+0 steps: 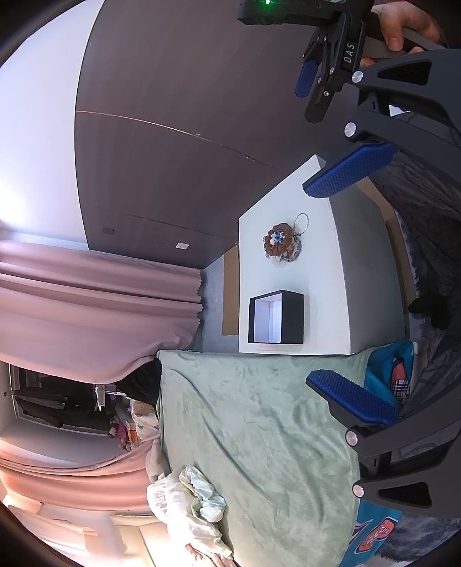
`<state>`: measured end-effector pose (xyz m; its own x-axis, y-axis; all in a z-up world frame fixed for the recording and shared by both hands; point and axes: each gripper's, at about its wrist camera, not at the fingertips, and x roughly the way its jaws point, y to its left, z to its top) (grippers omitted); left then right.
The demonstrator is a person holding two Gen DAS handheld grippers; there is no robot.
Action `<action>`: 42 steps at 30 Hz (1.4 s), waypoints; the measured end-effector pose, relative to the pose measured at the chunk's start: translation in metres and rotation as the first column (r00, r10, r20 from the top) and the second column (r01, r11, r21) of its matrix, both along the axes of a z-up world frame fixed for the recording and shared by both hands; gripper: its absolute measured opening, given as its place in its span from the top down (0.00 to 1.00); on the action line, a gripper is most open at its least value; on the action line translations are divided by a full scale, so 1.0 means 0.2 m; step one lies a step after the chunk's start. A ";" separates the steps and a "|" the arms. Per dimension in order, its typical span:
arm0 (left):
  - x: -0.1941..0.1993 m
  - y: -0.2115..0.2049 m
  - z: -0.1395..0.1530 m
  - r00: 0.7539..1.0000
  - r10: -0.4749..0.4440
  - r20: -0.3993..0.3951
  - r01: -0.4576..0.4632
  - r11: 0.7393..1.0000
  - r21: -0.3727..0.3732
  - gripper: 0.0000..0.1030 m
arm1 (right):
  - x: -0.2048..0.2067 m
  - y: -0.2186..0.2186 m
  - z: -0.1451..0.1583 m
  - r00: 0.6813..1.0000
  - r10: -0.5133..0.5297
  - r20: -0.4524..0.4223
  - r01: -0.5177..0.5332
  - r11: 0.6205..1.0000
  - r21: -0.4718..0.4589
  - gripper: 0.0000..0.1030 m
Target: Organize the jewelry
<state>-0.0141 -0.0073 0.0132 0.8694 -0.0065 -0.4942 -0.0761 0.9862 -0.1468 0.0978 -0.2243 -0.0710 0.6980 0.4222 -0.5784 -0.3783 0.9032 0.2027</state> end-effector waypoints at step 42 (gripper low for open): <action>-0.03 -0.03 0.12 1.000 -0.009 0.008 0.009 1.000 0.009 0.08 | -0.02 0.05 0.09 0.999 0.031 0.029 -0.030 0.999 -0.025 0.07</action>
